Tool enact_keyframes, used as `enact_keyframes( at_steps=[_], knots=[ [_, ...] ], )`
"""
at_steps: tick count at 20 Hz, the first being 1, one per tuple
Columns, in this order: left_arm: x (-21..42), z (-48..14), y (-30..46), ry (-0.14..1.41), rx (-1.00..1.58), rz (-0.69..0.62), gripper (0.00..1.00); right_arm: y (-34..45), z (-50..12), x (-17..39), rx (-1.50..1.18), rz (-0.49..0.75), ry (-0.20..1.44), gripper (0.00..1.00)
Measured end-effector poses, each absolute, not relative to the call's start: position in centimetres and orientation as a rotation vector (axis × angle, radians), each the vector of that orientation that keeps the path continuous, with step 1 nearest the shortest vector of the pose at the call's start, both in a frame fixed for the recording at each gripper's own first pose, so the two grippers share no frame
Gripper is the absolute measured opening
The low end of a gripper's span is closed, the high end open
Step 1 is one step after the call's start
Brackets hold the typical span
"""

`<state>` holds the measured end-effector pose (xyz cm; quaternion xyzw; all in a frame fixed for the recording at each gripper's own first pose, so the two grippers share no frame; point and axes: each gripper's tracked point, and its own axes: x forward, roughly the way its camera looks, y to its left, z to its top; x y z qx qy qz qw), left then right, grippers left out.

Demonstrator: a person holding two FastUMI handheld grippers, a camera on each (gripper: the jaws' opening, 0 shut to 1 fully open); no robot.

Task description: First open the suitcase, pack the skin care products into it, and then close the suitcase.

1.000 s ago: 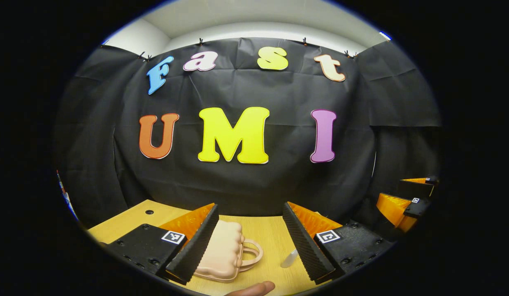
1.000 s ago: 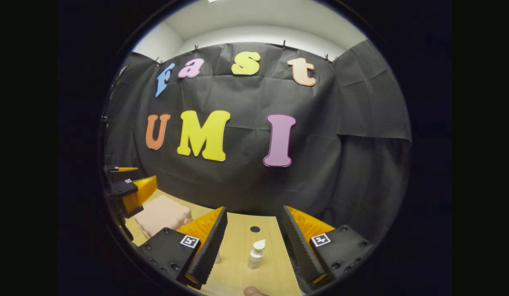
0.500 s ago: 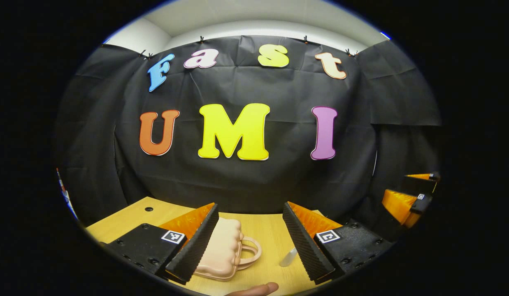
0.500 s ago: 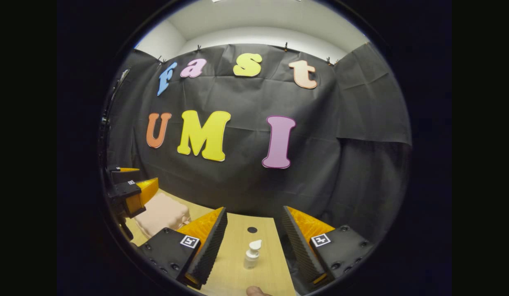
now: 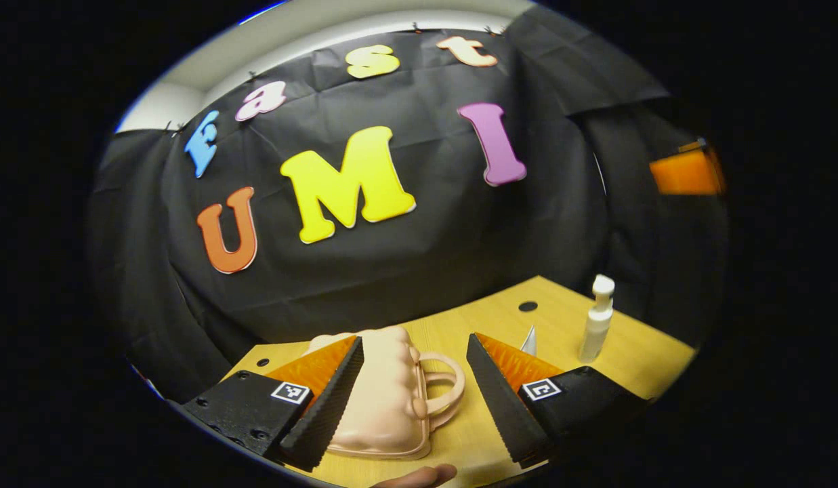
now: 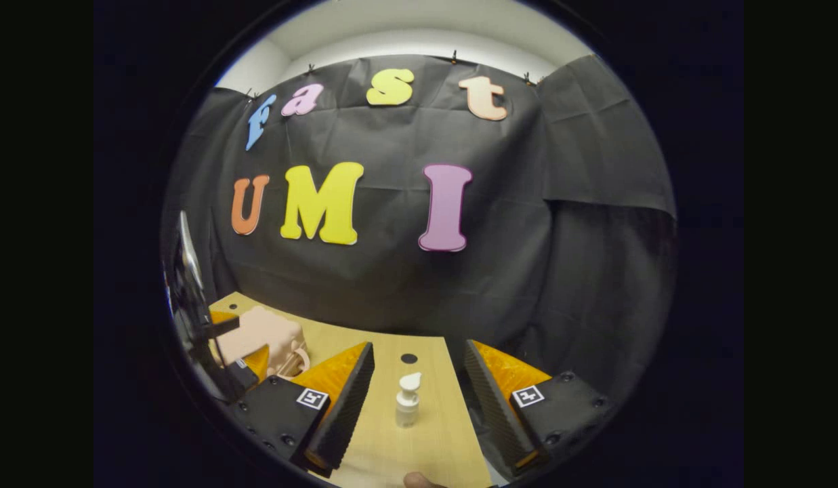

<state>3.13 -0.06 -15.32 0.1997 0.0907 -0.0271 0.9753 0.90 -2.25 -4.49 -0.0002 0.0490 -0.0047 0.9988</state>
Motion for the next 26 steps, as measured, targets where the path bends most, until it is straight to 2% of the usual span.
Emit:
enact_keyframes(
  at_steps=[8,12,14,15,17,18,19,20,21,22,23,26],
  knots=[
    [6.1,-23.9,0.8,0.291,0.947,-0.104,0.97,-6.4,-8.2,0.7,0.066,-0.063,0.16,0.78],
    [7.8,-25.9,0.8,0.302,1.191,-0.104,0.96,-9.1,-9.7,0.4,0.081,-0.096,0.185,0.8],
    [8.7,-26.1,1.7,0.317,1.288,-0.071,0.92,-10.6,-10.5,-0.1,0.071,-0.108,0.198,0.8],
    [9.0,-26.8,2.0,0.34,1.317,-0.059,0.84,-11.3,-11.0,-0.3,0.076,-0.112,0.205,0.78],
    [9.2,-27.0,2.6,0.353,1.364,-0.024,0.75,-12.4,-12.0,-0.8,0.093,-0.115,0.222,0.8],
    [9.5,-26.7,2.7,0.348,1.398,-0.008,0.65,-12.5,-12.7,-1.0,0.091,-0.114,0.229,0.8],
    [9.5,-26.6,3.1,0.361,1.429,0.002,0.46,-12.7,-13.0,-1.2,0.08,-0.114,0.232,0.8],
    [9.5,-27.2,3.3,0.399,1.455,-0.007,0.42,-12.8,-13.3,-1.5,0.07,-0.114,0.233,0.81],
    [9.6,-27.5,3.7,0.422,1.495,-0.014,0.28,-12.8,-13.3,-1.7,0.071,-0.115,0.233,0.8],
    [9.5,-27.2,3.1,0.405,1.519,-0.048,0.2,-12.7,-13.4,-1.8,0.079,-0.114,0.235,0.78],
    [9.7,-27.5,3.3,0.414,1.539,-0.061,0.13,-12.5,-13.5,-2.0,0.087,-0.115,0.242,0.8],
    [9.2,-27.4,3.3,0.439,1.528,-0.116,0.07,-11.7,-12.6,-2.8,0.092,-0.127,0.215,0.8]
  ],
)
